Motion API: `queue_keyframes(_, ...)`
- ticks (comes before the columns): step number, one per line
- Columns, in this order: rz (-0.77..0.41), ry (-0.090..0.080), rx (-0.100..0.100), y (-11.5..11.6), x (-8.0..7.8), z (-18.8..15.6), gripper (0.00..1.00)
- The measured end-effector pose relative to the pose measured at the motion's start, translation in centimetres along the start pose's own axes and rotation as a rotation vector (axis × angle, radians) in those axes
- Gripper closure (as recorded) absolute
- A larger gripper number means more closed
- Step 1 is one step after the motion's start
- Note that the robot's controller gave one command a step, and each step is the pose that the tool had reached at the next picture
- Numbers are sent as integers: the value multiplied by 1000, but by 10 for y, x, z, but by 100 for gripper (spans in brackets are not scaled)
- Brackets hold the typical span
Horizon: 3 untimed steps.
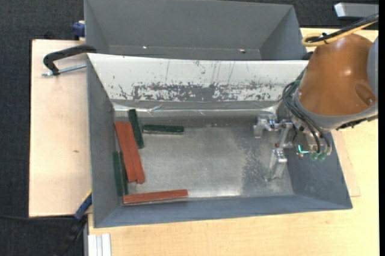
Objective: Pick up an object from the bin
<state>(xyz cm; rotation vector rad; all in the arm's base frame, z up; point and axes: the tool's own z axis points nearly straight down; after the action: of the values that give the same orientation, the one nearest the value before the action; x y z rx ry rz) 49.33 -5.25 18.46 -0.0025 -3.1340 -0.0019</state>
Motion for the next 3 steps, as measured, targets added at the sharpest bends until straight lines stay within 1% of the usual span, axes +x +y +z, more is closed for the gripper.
queue_keyframes(1, -2, -9, 1, 0, -2, -4, 0)
queue_keyframes(2, -22, -10, -3, 82, -5, 26, 0)
queue_keyframes(3, -3, -7, 0, 77, 1, 39, 0)
